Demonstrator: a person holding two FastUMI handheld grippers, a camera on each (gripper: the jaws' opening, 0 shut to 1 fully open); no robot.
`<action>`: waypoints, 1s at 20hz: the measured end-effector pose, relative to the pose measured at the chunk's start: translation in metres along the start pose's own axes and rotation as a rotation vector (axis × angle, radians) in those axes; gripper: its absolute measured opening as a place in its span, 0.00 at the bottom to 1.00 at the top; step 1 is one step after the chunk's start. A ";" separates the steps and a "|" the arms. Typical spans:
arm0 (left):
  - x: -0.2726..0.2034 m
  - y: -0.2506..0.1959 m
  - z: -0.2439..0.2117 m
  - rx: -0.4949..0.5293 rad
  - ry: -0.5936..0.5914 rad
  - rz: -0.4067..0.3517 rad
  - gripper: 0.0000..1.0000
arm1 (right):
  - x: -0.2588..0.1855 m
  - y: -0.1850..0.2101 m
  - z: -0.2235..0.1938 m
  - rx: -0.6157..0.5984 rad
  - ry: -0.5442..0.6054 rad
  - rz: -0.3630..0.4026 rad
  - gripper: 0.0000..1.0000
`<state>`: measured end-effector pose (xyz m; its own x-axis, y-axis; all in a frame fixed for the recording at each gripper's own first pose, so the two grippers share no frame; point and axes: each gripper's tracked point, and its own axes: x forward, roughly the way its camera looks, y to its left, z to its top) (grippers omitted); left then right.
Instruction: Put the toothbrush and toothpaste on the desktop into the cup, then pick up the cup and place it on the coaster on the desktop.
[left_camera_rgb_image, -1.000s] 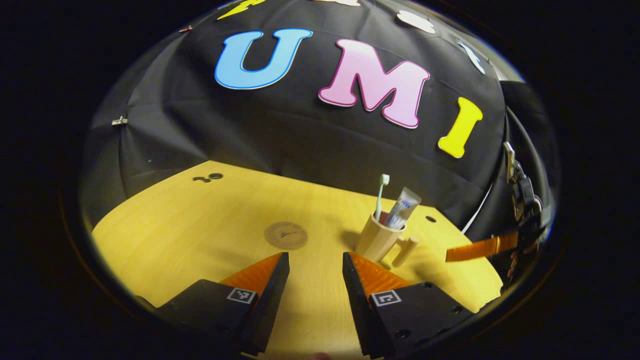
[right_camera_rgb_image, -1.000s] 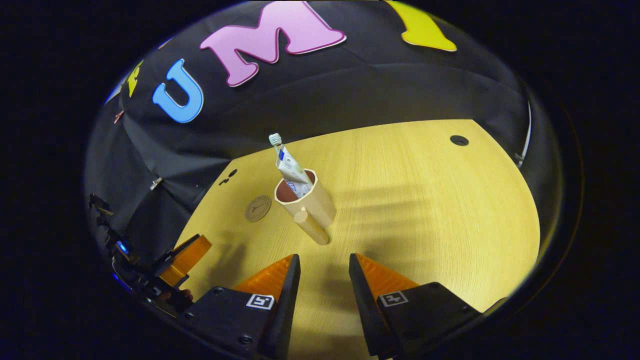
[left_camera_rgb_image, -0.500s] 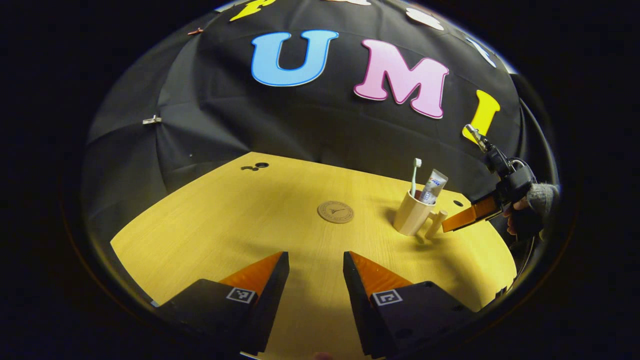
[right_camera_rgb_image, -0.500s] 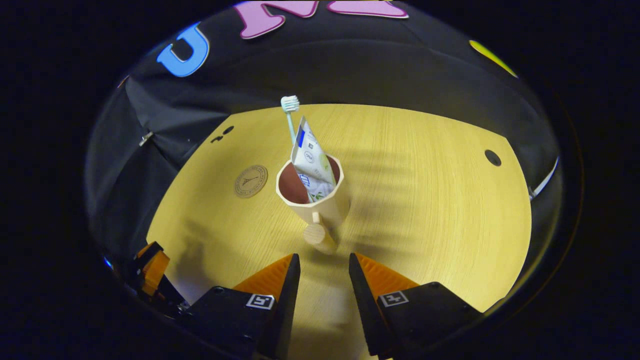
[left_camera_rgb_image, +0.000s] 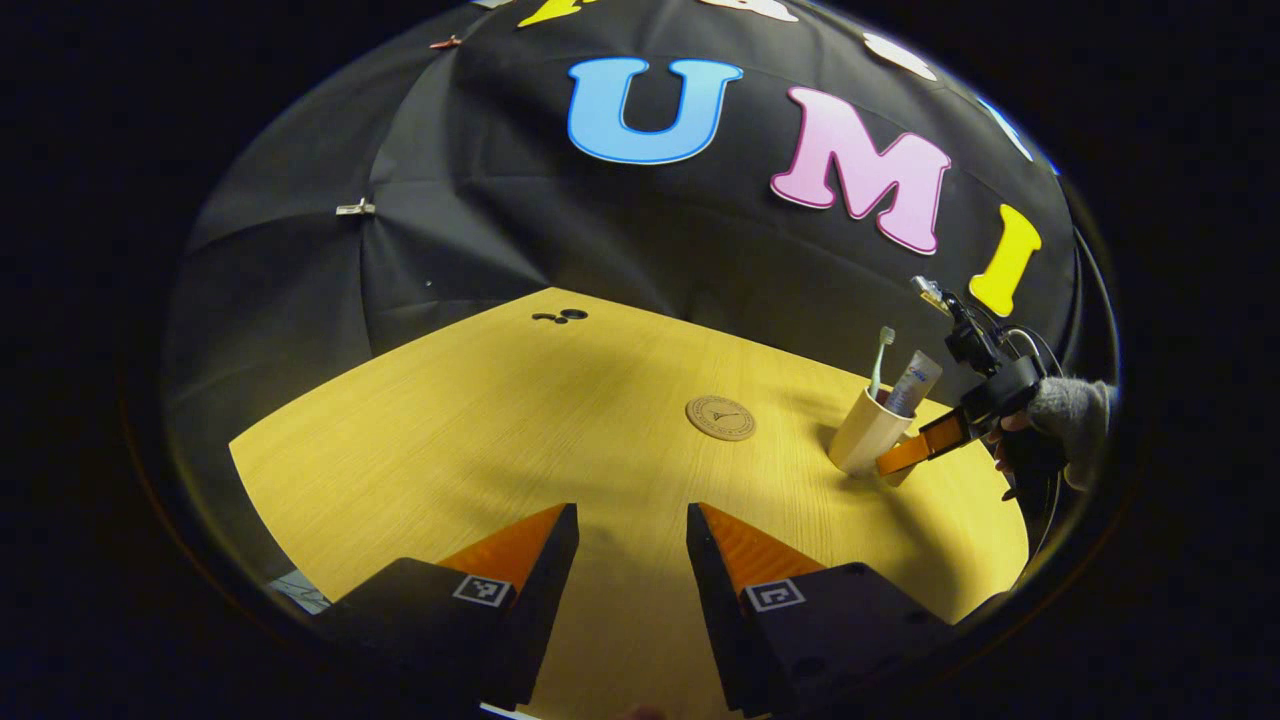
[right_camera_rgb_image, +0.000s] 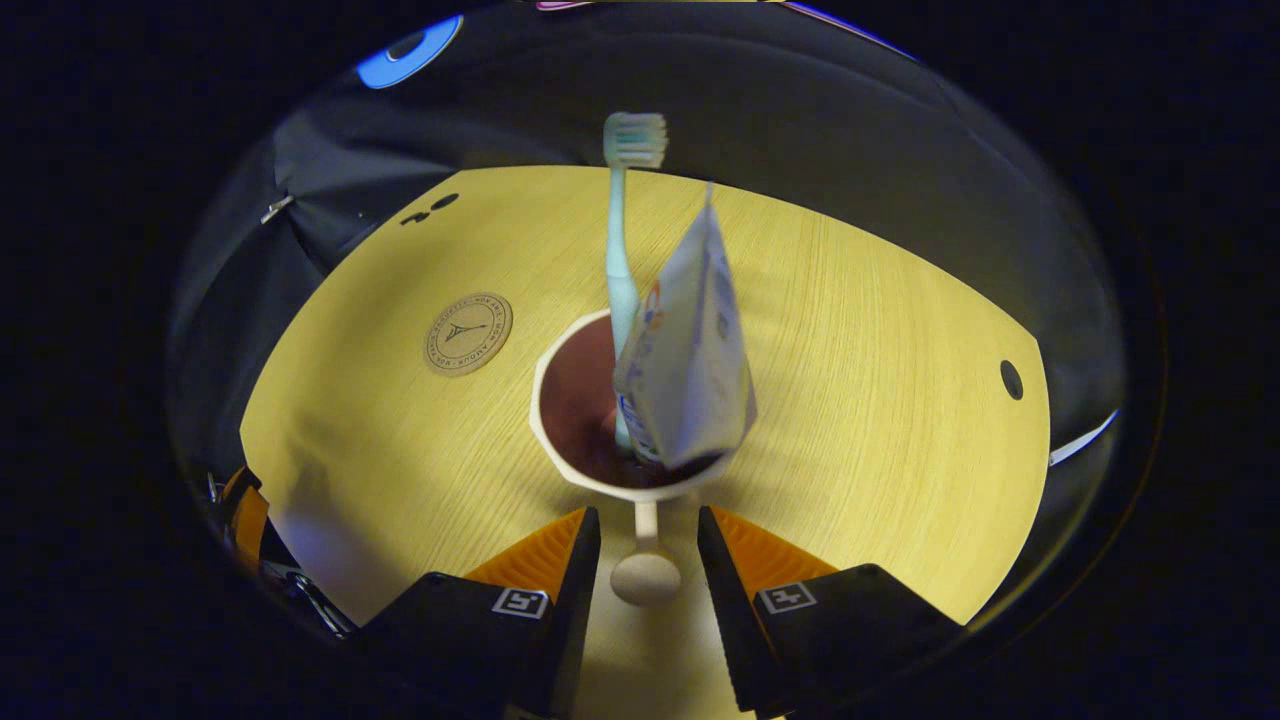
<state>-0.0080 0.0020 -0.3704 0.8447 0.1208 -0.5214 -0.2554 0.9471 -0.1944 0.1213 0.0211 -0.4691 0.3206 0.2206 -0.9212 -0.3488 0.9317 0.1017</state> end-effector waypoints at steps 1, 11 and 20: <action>0.001 0.003 -0.002 -0.008 0.001 0.004 0.70 | 0.005 0.002 0.000 -0.003 0.015 0.001 0.61; 0.014 0.019 -0.004 -0.033 0.025 0.014 0.70 | 0.013 -0.006 0.001 -0.111 0.026 -0.044 0.29; 0.011 0.027 0.003 -0.025 0.030 -0.001 0.70 | -0.003 0.035 0.035 -0.077 -0.070 0.016 0.24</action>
<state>-0.0039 0.0294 -0.3787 0.8307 0.1110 -0.5455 -0.2668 0.9394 -0.2152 0.1392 0.0627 -0.4498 0.3738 0.2572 -0.8911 -0.4200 0.9036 0.0846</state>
